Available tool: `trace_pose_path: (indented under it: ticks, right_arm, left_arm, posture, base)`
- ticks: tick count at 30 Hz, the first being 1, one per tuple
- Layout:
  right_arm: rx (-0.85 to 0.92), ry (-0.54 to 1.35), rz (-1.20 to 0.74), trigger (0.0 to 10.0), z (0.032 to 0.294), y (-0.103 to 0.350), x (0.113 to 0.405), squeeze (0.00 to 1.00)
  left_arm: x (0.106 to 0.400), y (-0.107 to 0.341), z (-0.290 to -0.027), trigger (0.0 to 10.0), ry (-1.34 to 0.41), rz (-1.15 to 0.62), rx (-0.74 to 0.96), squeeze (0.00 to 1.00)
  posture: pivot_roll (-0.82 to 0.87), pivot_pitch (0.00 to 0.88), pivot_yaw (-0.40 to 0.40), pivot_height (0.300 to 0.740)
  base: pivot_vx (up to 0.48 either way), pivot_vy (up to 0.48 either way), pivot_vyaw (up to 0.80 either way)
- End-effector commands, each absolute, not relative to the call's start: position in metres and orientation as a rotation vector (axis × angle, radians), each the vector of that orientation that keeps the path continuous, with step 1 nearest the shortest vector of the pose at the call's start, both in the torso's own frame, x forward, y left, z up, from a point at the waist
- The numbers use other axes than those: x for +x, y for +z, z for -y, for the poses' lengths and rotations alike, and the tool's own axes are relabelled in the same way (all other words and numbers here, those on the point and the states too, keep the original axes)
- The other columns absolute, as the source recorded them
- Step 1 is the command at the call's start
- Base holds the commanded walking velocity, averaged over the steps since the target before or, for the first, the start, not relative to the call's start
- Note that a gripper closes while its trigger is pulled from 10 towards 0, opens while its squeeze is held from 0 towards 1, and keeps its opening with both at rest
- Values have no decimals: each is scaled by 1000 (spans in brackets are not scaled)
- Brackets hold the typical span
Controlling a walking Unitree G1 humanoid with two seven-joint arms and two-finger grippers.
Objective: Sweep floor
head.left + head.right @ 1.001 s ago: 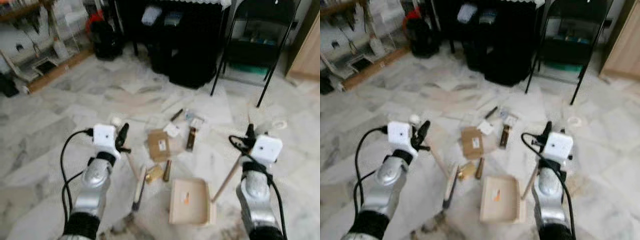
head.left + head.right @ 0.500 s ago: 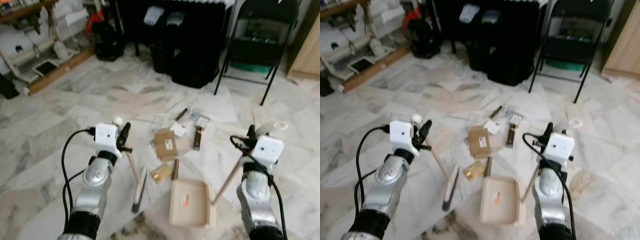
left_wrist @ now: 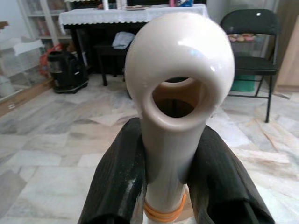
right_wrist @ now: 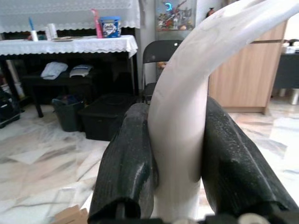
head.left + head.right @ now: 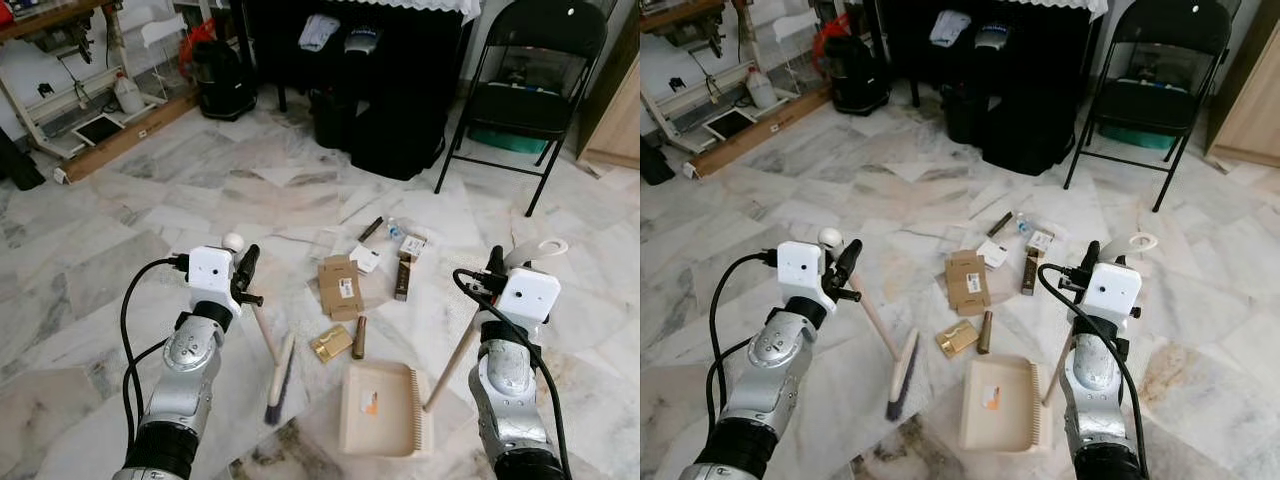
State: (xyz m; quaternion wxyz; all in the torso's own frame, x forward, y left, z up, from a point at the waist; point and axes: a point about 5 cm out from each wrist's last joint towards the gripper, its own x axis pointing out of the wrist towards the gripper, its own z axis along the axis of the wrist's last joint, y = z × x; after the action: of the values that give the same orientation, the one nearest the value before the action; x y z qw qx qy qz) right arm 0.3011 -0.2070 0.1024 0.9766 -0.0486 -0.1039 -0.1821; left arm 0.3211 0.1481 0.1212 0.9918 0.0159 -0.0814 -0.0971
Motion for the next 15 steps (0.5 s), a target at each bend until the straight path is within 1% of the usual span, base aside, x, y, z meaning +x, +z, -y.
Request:
trace_pose_path:
  ticks: [1, 15]
  right_arm:
    - [-89, -370, 241, 10000, 208, 109, 302, 0]
    - [-88, -371, 235, 10000, 208, 108, 302, 0]
  left_arm:
    - [322, 131, -149, 10000, -193, 209, 40, 0]
    - [322, 130, -150, 10000, -189, 208, 38, 0]
  posture:
    - [1, 52, 60, 740]
    - [1, 56, 58, 740]
  base:
    - [334, 0, 0]
    - [337, 0, 0]
